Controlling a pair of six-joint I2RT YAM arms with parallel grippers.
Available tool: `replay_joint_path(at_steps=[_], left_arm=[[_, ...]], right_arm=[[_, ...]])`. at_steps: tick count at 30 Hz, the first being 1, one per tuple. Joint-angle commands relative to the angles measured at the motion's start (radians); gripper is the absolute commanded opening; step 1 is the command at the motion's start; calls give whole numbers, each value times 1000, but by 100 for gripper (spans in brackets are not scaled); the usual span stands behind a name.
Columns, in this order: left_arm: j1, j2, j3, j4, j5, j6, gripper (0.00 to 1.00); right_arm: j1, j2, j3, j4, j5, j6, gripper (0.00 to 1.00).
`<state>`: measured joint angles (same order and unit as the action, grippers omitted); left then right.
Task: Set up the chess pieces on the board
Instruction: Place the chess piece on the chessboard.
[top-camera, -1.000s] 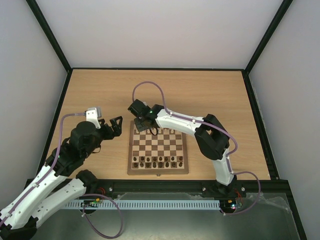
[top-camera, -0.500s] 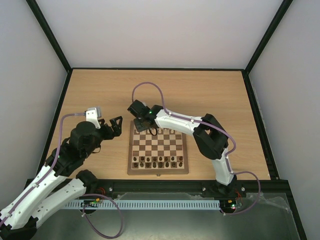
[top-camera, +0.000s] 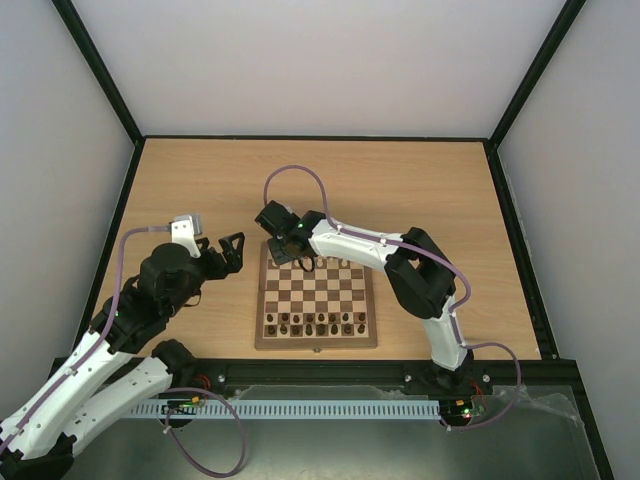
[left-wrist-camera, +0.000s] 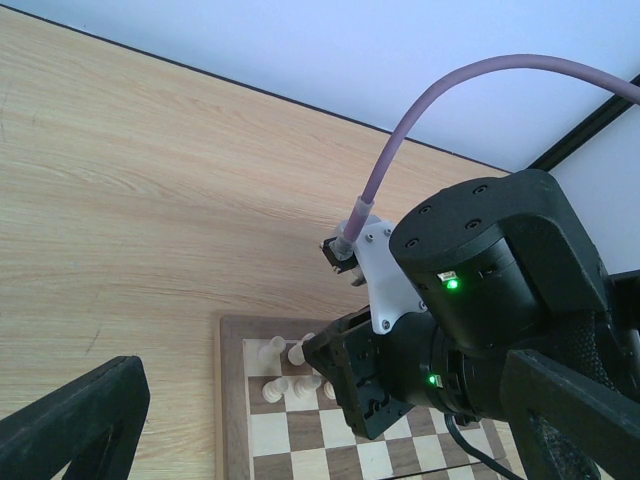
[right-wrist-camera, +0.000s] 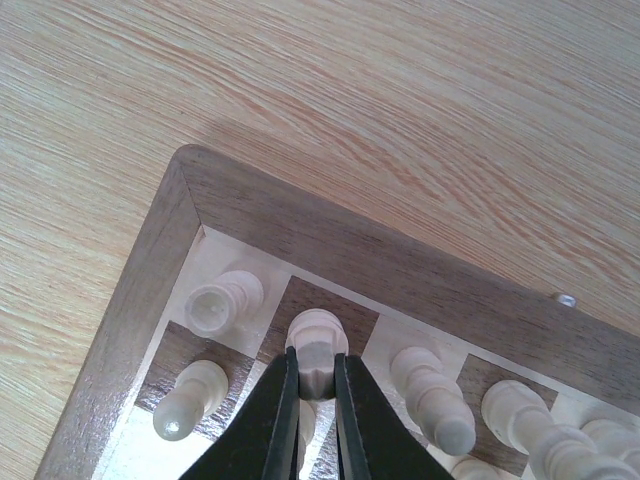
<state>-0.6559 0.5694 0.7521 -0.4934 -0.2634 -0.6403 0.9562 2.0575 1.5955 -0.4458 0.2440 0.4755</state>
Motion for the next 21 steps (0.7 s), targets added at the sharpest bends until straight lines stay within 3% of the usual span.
replay_joint_path(at_steps=[1, 7, 21], left_arm=[[6, -10, 4, -10, -13, -6, 99], [7, -10, 4, -10, -13, -5, 99], [7, -5, 5, -5, -13, -2, 99]], right_arm=[[7, 25, -9, -17, 1, 2, 8], [6, 30, -9, -21, 5, 0, 9], [7, 23, -5, -24, 6, -5, 22]])
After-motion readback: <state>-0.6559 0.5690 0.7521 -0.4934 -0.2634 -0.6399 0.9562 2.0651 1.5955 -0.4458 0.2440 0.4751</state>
